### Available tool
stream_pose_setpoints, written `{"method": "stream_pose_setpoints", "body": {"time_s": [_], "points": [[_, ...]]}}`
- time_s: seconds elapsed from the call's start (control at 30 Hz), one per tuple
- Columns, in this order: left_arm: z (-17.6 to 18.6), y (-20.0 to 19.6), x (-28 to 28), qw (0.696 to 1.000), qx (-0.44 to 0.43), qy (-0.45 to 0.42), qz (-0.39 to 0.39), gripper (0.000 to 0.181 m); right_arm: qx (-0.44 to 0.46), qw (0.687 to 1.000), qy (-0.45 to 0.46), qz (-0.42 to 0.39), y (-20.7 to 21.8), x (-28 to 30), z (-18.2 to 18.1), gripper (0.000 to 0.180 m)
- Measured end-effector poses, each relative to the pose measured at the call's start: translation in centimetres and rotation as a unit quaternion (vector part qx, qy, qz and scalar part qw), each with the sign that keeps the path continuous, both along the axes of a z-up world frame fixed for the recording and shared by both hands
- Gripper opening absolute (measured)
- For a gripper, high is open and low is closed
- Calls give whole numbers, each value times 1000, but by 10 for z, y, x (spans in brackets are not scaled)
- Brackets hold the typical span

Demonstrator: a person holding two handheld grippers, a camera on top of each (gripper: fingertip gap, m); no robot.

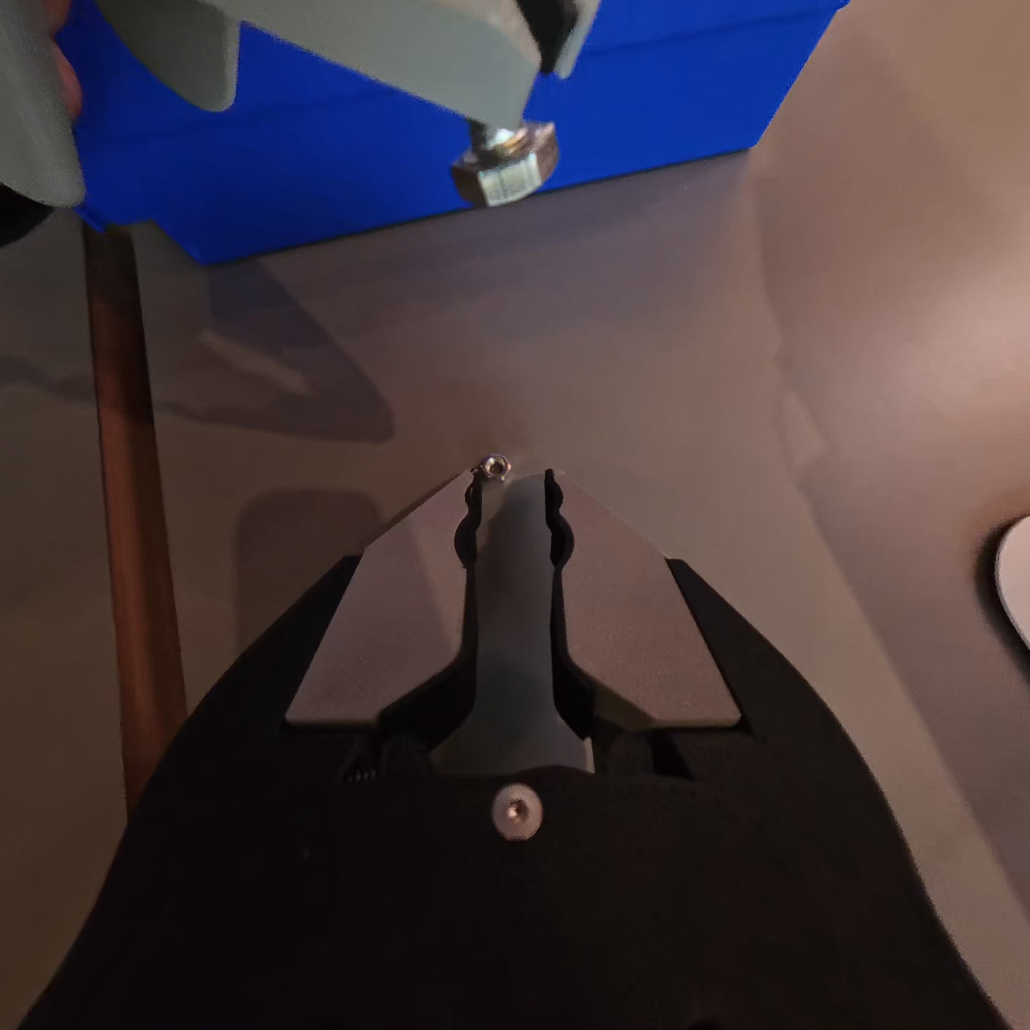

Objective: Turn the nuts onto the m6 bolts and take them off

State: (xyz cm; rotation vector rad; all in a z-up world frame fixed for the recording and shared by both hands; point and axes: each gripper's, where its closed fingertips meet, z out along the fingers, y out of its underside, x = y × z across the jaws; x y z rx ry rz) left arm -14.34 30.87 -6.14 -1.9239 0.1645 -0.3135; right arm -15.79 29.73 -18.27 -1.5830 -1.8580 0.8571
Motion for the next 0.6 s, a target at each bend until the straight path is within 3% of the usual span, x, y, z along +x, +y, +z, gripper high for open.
{"method": "stream_pose_setpoints", "body": {"time_s": [0.23,0.33,0.6], "points": [[3,0,-3,1000,7,-4,9,2,9,1000,-16,5,-4,-7,-6,20],[2,0,-4,1000,6,-2,9,2,8,1000,-16,2,-3,-9,-6,8],[-9,2,4,1000,-12,21,-11,2,-23,1000,-5,4,0,9,0,7]]}}
